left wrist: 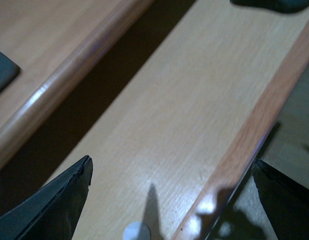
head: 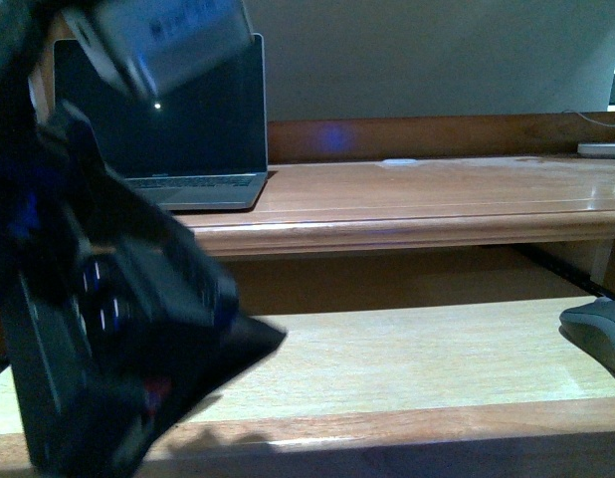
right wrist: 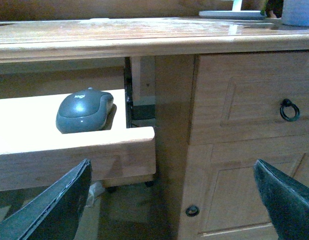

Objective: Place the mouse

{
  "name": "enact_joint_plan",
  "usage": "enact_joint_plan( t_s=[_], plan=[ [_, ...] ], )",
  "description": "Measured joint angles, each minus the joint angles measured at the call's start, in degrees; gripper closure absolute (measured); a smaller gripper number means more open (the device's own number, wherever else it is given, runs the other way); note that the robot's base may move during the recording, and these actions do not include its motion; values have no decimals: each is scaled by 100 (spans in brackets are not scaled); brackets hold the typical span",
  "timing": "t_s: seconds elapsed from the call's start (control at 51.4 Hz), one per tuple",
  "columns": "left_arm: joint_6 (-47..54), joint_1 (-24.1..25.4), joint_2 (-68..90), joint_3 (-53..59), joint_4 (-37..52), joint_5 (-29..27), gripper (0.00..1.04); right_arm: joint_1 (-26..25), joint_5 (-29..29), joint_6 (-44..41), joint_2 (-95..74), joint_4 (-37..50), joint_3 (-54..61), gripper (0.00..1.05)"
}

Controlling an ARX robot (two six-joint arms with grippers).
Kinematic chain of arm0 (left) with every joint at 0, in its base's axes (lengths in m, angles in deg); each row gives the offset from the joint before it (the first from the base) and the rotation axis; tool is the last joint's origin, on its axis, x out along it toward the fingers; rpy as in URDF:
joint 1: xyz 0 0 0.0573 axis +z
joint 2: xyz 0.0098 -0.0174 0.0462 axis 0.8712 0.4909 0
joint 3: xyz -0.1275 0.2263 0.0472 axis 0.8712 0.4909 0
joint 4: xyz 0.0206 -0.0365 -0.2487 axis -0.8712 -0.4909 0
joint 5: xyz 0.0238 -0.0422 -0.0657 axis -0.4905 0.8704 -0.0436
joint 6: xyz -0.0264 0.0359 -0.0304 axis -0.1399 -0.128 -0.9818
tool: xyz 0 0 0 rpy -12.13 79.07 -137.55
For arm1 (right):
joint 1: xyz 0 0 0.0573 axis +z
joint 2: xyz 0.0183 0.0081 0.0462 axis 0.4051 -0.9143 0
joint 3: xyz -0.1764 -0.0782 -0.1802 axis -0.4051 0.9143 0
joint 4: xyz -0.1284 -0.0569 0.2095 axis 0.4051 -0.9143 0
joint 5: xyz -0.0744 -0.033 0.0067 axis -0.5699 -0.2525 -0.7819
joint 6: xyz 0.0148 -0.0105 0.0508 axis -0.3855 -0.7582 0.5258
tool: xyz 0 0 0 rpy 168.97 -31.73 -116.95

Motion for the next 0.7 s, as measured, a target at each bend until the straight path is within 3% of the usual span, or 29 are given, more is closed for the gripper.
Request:
enact_joint_plan(
  t_s=[0.136, 0.253, 0.486, 0.544, 0.7],
  plan=[
    [-522, -13, -420, -85, 299, -87, 8, 0, 0, 0, 0, 0, 0, 7],
    [-1014, -13, -800, -24, 901, -592, 8, 0, 0, 0, 0, 0, 0, 7],
    [-2000, -37, -2050, 772, 2146, -2889, 8, 0, 2, 0, 0, 0, 0, 7],
    [-2081, -275, -2623, 1178, 2275, -3884, 8, 0, 0, 0, 0, 0, 0, 7],
    [-2133, -1305, -3869, 1996, 2264, -5602, 8, 0, 0, 0, 0, 0, 0, 7]
  ],
)
